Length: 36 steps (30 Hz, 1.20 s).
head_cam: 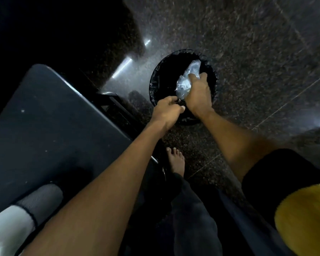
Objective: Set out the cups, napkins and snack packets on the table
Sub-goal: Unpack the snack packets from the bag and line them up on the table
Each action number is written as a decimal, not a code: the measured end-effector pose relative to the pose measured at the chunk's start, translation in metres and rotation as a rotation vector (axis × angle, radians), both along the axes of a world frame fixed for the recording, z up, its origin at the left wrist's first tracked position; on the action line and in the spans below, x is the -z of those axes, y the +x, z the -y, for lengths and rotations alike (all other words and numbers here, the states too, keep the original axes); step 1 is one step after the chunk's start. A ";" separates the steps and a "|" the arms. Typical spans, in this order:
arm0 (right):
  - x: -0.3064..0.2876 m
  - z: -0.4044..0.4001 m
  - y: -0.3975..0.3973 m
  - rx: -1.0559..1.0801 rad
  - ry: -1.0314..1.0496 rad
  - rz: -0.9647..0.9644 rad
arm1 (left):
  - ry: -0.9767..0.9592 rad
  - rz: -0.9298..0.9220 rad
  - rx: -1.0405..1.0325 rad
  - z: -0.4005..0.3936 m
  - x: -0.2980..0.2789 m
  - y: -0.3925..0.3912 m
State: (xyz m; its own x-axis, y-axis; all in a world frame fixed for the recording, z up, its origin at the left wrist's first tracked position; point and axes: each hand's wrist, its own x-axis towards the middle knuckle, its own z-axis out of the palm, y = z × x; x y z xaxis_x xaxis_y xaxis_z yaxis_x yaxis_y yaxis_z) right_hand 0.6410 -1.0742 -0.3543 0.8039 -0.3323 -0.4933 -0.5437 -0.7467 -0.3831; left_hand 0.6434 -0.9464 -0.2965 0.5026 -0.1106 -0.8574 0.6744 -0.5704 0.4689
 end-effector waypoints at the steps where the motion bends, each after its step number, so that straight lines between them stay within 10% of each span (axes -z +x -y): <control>1: 0.013 -0.005 0.004 -0.025 0.032 -0.059 | 0.009 0.000 0.001 -0.002 0.009 0.002; 6: 0.045 -0.024 0.014 -0.142 0.064 -0.534 | 0.060 -0.011 0.017 -0.010 0.032 0.008; 21: -0.133 -0.084 0.005 0.167 0.293 0.121 | 0.070 0.189 -0.092 -0.066 -0.093 0.013; 36: -0.370 -0.357 -0.091 -0.128 0.394 0.401 | -0.119 0.534 -0.559 -0.329 -0.289 -0.100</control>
